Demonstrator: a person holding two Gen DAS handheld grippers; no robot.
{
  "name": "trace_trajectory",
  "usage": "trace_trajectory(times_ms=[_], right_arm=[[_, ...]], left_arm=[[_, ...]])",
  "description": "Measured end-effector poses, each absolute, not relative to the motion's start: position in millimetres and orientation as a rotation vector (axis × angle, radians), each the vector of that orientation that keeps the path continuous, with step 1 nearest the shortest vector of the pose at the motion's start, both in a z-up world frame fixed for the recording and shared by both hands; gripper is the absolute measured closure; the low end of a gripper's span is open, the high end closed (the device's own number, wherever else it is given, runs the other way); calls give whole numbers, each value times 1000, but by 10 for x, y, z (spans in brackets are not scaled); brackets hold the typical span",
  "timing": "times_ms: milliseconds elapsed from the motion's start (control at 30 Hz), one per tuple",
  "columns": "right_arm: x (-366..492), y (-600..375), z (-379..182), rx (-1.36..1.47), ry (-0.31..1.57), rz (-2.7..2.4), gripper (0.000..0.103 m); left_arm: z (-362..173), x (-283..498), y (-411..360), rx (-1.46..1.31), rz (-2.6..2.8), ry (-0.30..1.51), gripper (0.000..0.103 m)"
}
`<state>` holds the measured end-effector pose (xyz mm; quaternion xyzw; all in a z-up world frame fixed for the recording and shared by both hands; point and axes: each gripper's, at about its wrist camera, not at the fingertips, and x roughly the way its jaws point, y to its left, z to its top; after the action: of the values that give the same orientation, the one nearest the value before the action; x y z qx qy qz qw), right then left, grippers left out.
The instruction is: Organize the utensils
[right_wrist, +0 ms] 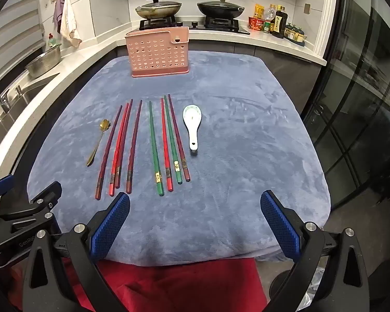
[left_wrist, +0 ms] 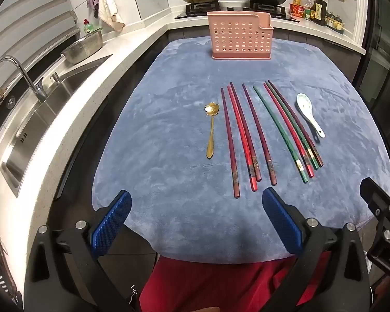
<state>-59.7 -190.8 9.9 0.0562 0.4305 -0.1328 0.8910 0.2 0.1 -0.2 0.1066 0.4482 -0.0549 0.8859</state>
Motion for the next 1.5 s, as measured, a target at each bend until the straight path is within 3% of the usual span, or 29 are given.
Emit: trace_trajectory(times_ms=[1500], right_arm=[[-608,-1870,125,118,892,-272,7]], left_arm=[[20,-23,-19,219,-119,927,7]])
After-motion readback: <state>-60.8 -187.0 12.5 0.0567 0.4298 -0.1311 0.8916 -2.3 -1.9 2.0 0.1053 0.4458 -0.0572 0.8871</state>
